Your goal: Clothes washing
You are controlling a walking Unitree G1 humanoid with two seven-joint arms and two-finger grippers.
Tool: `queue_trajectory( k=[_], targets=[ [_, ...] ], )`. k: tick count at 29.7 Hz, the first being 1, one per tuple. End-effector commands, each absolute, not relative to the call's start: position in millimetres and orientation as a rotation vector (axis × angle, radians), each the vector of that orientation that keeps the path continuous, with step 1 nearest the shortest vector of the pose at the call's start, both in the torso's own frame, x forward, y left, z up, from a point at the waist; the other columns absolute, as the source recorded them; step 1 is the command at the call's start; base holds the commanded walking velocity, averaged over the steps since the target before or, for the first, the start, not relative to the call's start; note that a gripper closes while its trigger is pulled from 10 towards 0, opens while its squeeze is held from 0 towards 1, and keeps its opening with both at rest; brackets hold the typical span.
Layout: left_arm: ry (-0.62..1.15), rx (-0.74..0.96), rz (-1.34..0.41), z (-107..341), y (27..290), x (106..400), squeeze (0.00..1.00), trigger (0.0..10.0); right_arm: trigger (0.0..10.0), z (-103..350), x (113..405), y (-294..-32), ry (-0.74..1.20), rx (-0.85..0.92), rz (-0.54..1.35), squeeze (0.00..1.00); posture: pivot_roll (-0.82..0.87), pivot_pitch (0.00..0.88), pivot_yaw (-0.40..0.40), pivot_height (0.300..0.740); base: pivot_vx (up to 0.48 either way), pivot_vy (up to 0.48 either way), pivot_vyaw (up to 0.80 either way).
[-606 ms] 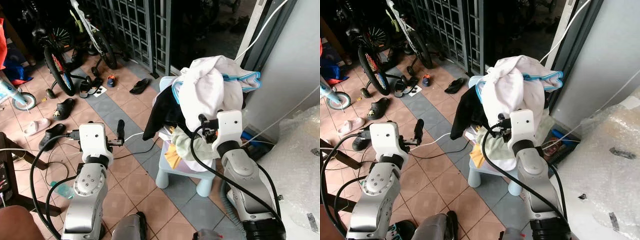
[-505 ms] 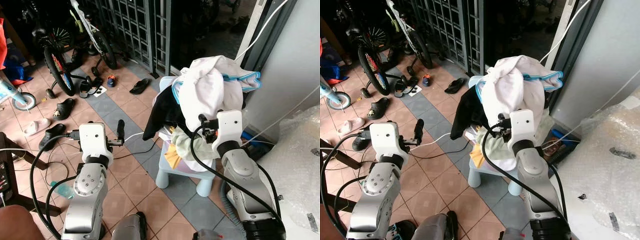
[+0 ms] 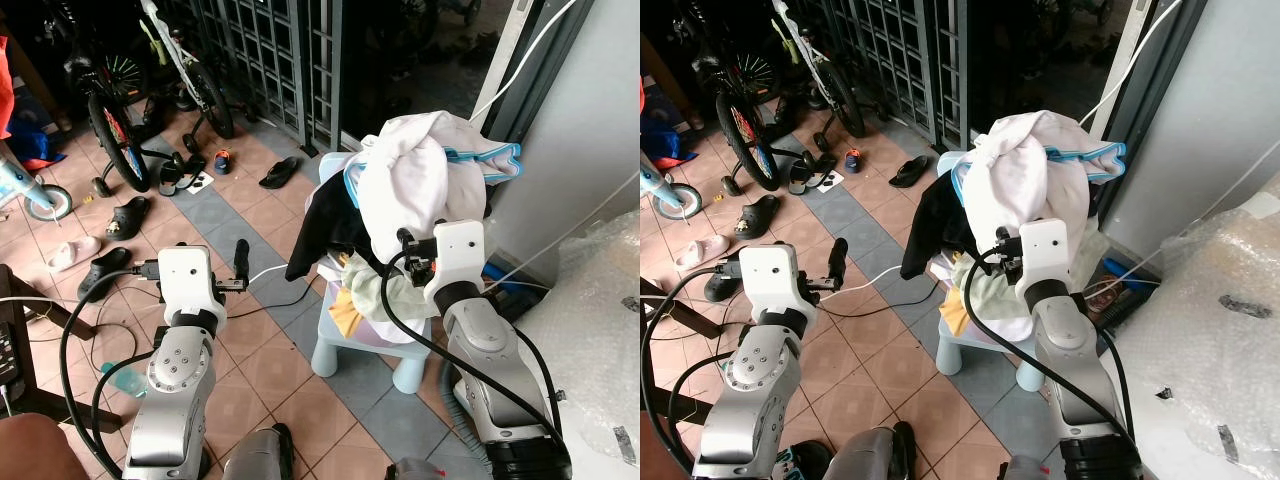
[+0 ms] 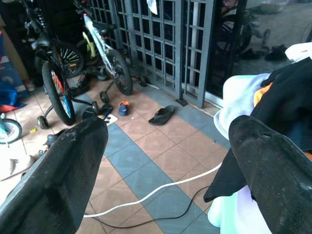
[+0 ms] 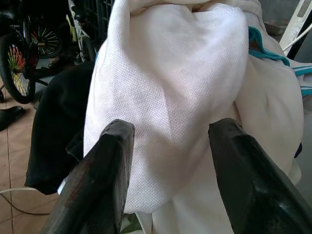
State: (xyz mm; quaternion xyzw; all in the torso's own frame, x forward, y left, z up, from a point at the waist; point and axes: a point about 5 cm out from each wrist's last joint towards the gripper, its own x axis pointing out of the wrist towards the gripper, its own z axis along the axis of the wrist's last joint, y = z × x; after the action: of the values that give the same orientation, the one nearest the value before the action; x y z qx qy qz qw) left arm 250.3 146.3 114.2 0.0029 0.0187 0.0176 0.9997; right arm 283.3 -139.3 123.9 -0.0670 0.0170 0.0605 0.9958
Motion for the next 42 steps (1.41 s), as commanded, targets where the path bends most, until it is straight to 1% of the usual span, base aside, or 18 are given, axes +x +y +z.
queue_trajectory(
  k=[1, 4, 11, 16, 20, 22, 28, 31, 36, 38, 40, 42],
  targets=[
    [0.004, 0.052, 0.07, 122.7, 153.6, 254.3, 0.0, 10.0, 10.0, 135.2, 303.0, -134.8, -0.017, -0.118, 0.119, 0.0, 0.01, 0.086, 0.054, 0.74, 0.0, 0.0, 0.0],
    [0.016, 0.089, 0.088, 121.6, 163.5, 256.4, 0.0, 10.0, 10.0, 141.9, 305.5, -138.7, -0.042, -0.105, 0.124, 0.0, 0.01, 0.091, 0.057, 0.74, 0.0, 0.0, 0.0],
    [0.026, 0.063, 0.058, 119.4, 154.9, 257.4, 0.0, 10.0, 10.0, 131.6, 308.8, -133.7, -0.031, -0.082, 0.117, 0.0, 0.01, 0.086, 0.07, 0.74, 0.0, 0.0, 0.0],
    [0.006, 0.054, 0.035, 123.2, 152.5, 260.2, 0.0, 10.0, 10.0, 135.7, 314.0, -129.1, -0.053, -0.077, 0.12, 0.0, 0.01, 0.085, 0.076, 0.74, 0.0, 0.0, 0.0],
    [0.007, 0.051, 0.038, 123.3, 154.1, 261.3, 0.0, 10.0, 10.0, 139.7, 317.4, -132.2, -0.073, -0.108, 0.12, 0.0, 0.01, 0.087, 0.071, 0.74, 0.181, 0.0, 0.0],
    [0.009, 0.048, 0.042, 122.6, 154.0, 261.6, 0.0, 10.0, 10.0, 143.8, 321.7, -133.3, -0.112, -0.177, 0.138, 0.0, 0.01, 0.087, 0.068, 0.74, 0.24, 0.0, 0.0],
    [0.009, 0.041, 0.039, 122.2, 151.9, 261.1, 0.0, 10.0, 10.0, 157.1, 333.5, -134.5, -0.158, -0.186, 0.126, 0.0, 0.02, 0.079, 0.062, 0.74, 0.242, 0.0, 0.0],
    [0.008, 0.037, 0.038, 122.3, 151.5, 261.8, 0.0, 10.0, 10.0, 173.8, 344.5, -127.8, -0.216, -0.224, 0.152, 0.0, 0.02, 0.076, 0.06, 0.74, 0.244, 0.0, 0.0],
    [0.005, 0.034, 0.035, 122.4, 149.2, 262.2, 0.0, 10.0, 10.0, 187.6, 355.2, -117.2, -0.247, -0.227, 0.191, 0.0, 0.02, 0.072, 0.055, 0.74, 0.253, 0.0, 0.0],
    [0.004, 0.034, 0.035, 122.4, 148.9, 262.4, 0.0, 10.0, 10.0, 188.8, 356.4, -115.4, -0.248, -0.223, 0.199, 0.0, 0.02, 0.072, 0.054, 0.74, 0.259, 0.0, 0.0],
    [0.008, 0.027, 0.021, 121.3, 146.1, 262.2, 0.0, 10.0, 10.0, 185.2, 364.2, -102.1, -0.197, -0.274, 0.25, 0.0, 0.02, 0.068, 0.048, 0.74, 0.268, 0.0, 0.0],
    [0.008, 0.028, 0.02, 121.3, 145.8, 262.2, 0.0, 10.0, 10.0, 181.6, 365.9, -98.8, -0.169, -0.284, 0.263, 0.0, 0.02, 0.068, 0.048, 0.74, 0.277, 0.0, 0.0]
  ],
)
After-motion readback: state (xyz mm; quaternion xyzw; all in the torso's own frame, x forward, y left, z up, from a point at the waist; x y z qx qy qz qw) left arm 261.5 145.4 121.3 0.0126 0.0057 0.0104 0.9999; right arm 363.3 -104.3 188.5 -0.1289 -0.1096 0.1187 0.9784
